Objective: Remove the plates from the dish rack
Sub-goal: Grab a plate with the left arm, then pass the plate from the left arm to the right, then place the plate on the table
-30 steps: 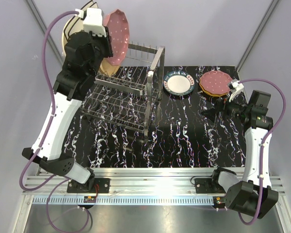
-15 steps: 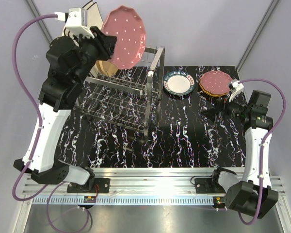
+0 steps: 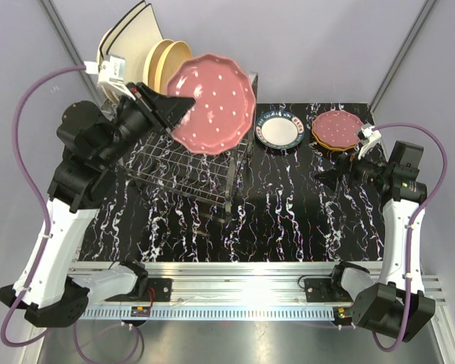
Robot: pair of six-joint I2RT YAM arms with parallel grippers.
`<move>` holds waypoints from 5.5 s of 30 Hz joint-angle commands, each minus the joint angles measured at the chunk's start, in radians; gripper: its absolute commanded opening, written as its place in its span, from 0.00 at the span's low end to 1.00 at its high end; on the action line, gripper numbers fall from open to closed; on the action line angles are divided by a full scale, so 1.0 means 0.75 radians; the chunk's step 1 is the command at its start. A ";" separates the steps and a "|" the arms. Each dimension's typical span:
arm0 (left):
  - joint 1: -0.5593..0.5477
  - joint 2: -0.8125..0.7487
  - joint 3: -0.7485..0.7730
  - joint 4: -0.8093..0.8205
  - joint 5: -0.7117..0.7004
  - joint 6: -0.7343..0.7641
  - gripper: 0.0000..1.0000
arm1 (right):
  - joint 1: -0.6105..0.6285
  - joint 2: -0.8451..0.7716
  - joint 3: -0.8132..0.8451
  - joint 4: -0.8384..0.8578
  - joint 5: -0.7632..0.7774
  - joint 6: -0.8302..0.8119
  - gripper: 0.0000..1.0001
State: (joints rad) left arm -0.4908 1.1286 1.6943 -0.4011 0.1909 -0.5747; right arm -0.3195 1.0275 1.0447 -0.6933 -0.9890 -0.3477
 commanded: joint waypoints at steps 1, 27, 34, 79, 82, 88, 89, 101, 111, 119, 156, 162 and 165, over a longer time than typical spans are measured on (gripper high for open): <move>0.004 -0.120 -0.140 0.393 0.199 -0.219 0.00 | 0.007 -0.036 0.061 0.016 -0.046 -0.001 1.00; -0.164 -0.366 -1.026 0.852 0.498 -0.303 0.00 | 0.241 0.021 0.180 -0.301 -0.651 0.055 1.00; -0.252 -0.308 -1.063 0.880 0.472 -0.258 0.00 | 0.462 -0.020 0.037 -0.045 -0.539 0.269 1.00; -0.417 -0.183 -0.987 0.770 0.198 0.222 0.93 | 0.259 -0.161 -0.378 0.865 -0.588 1.126 0.00; -0.417 -0.263 -0.936 0.613 0.102 0.377 0.98 | 0.140 -0.171 -0.376 0.830 -0.565 1.124 0.00; -0.417 -0.527 -0.932 0.286 -0.203 0.702 0.99 | -0.052 -0.151 -0.342 0.724 -0.494 1.057 0.00; -0.415 -0.568 -0.948 0.231 -0.246 0.735 0.99 | -0.067 -0.139 -0.313 0.698 -0.483 1.020 0.00; -0.417 -0.805 -1.230 0.040 -0.627 0.883 0.99 | -0.175 0.225 -0.017 0.470 -0.222 0.762 0.00; -0.415 -0.897 -1.359 0.050 -0.749 0.887 0.99 | -0.186 0.573 0.129 0.818 0.073 0.985 0.00; -0.405 -0.918 -1.400 0.066 -0.778 0.877 0.99 | -0.188 0.837 0.300 1.051 0.308 1.198 0.00; -0.280 -0.809 -1.418 0.103 -0.655 0.860 0.99 | -0.126 1.538 0.869 1.082 0.529 1.466 0.02; -0.270 -0.803 -1.418 0.103 -0.643 0.860 0.99 | -0.126 1.563 0.873 1.098 0.511 1.492 0.06; -0.266 -0.801 -1.418 0.105 -0.639 0.860 0.99 | -0.126 1.579 0.875 1.098 0.501 1.492 0.13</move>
State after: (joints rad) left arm -0.6964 0.5205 0.6319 -0.3748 -0.3099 0.0776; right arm -0.4179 2.2181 1.6218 -0.0170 -0.5434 0.7238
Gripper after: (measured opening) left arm 0.987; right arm 0.325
